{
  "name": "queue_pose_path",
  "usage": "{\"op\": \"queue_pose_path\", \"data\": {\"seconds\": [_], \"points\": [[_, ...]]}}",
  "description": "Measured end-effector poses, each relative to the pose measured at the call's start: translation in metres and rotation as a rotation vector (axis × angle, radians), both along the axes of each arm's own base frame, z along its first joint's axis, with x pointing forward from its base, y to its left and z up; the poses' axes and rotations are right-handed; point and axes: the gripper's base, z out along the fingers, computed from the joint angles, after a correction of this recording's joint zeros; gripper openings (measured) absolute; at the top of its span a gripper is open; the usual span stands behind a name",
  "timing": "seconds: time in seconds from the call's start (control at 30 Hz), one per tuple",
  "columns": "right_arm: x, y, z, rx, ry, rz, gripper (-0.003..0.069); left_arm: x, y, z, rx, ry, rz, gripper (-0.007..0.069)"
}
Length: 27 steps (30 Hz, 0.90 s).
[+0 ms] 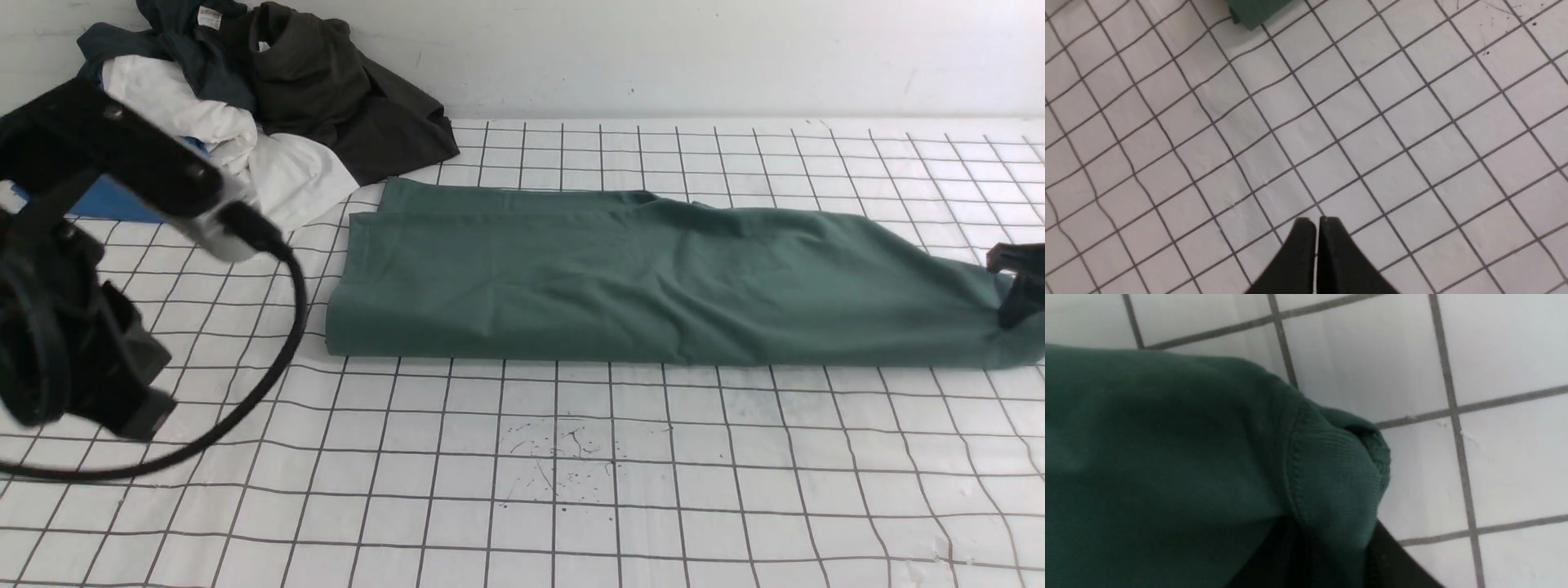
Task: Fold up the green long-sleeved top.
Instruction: Use the right arm to clamp the right edge of the fabric, then use the right arm to drag the right edge of the fabric to the left and folds it over the left edge
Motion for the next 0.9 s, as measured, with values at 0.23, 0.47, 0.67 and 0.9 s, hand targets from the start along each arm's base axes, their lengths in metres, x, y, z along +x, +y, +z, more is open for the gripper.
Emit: {"op": "queue_pose_path", "data": {"seconds": [0.23, 0.47, 0.67, 0.9], "points": [[-0.017, -0.014, 0.057, -0.192, -0.031, 0.005, 0.0020, -0.044, 0.013, -0.036, 0.001, 0.035, 0.044, -0.0007], [-0.031, 0.012, 0.157, -0.212, -0.166, -0.053, 0.0020, -0.045, 0.013, -0.082, -0.044, 0.018, 0.113, -0.0007], [-0.016, 0.147, 0.201, 0.068, -0.376, 0.223, 0.0020, -0.033, 0.011, -0.083, -0.137, -0.086, 0.195, -0.0007], [0.002, 0.334, 0.151, 0.384, -0.508, 0.504, 0.0020, -0.033, 0.010, -0.084, -0.149, -0.070, 0.218, -0.0007]]}}
